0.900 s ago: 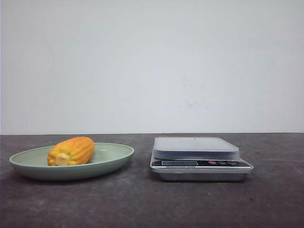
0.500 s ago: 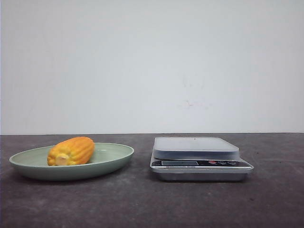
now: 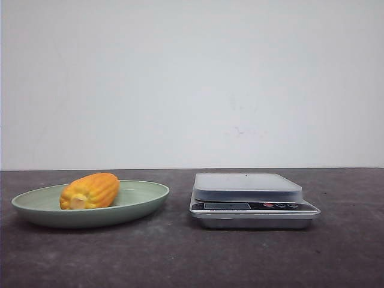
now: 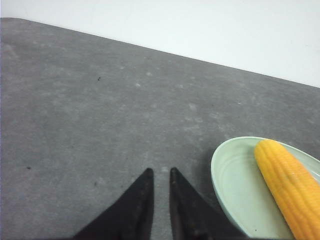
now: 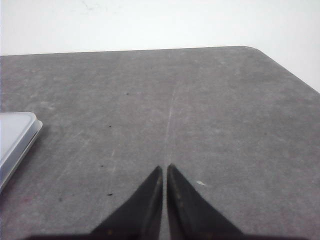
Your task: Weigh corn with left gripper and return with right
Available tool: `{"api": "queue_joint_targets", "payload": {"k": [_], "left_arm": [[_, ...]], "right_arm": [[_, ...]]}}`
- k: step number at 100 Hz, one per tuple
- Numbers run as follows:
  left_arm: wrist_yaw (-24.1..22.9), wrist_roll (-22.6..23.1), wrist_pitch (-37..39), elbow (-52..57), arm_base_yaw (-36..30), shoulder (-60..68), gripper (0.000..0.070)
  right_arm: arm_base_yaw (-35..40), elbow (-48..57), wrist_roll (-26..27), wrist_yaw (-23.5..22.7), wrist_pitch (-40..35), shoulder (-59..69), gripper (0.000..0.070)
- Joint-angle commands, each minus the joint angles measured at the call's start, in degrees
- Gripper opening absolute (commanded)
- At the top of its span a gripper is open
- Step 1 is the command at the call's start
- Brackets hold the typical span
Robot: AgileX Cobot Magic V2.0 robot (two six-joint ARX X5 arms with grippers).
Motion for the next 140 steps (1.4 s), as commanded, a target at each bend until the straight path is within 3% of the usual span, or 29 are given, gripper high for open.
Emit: {"api": "queue_joint_targets", "payload": {"k": [1, 101, 129, 140], "left_arm": [[0.1, 0.6, -0.3, -1.0, 0.0, -0.1, 0.0022], [0.3, -0.3, -0.3, -1.0, 0.0, 0.5, 0.0022], [0.3, -0.5, -0.6, -0.2, 0.0, 0.5, 0.0011], [0.3, -4.3, -0.8, 3.1, 0.0, 1.1, 0.0014]], "right_arm": [[-0.1, -0.2, -0.5, 0.0, 0.7, -0.1, 0.0009], [0.0, -0.2, -0.2, -0.2, 1.9, -0.1, 0.0009], [0.0, 1.2, 7.9, -0.2, 0.8, -0.1, 0.0004], [0.0, 6.0, 11.2, -0.2, -3.0, 1.2, 0.0003]]}}
